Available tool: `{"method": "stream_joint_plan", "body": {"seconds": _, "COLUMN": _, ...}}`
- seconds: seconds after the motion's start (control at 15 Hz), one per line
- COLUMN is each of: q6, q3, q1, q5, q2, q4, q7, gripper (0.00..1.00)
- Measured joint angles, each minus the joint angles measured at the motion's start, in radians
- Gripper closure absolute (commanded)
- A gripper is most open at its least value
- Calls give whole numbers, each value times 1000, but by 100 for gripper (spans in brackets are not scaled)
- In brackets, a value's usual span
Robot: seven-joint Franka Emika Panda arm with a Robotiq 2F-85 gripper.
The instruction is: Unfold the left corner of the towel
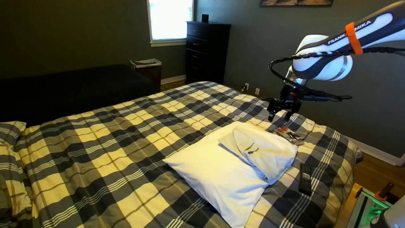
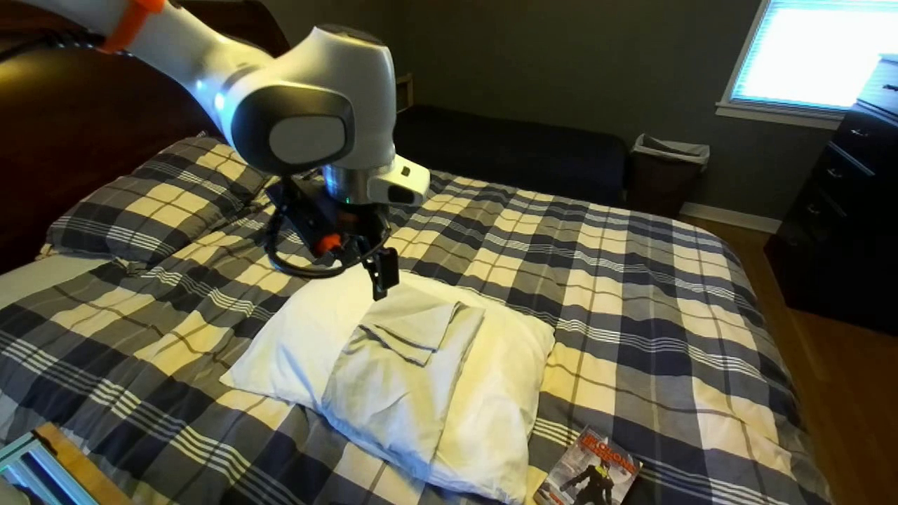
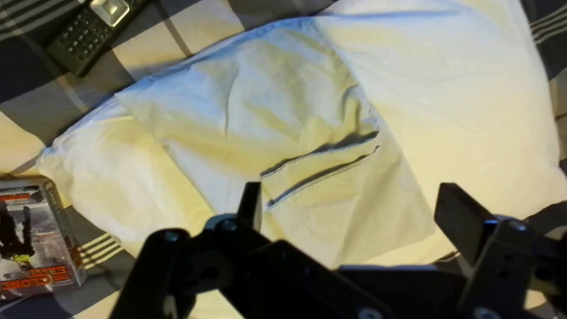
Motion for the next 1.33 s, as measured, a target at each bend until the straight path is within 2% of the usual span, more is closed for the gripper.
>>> {"method": "stream_joint_plan", "body": {"seconds": 0.2, "q6": 117, "q3": -26, "q1": -6, "q5": 21, "q2": 110, "q4": 0, "q7": -31, "gripper": 0}}
{"method": "stream_joint_plan", "body": {"seconds": 0.67, "q6": 134, "q3": -29, "q1": -6, "q5": 41, "q2": 163, "q4": 21, "q7": -49, "gripper": 0}}
{"method": "stream_joint_plan", "body": {"seconds": 1.07, "q6": 184, "q3": -31, "q1": -26, "q5": 216, "q2": 302, "q4": 100, "q7": -259, "gripper": 0}}
{"method": "stream_joint_plan", "body": {"seconds": 1.33, "q6": 195, "q3": 7, "q1": -68, "q5": 374, "q2": 420, "q4": 171, "q7": -400, "gripper": 0}}
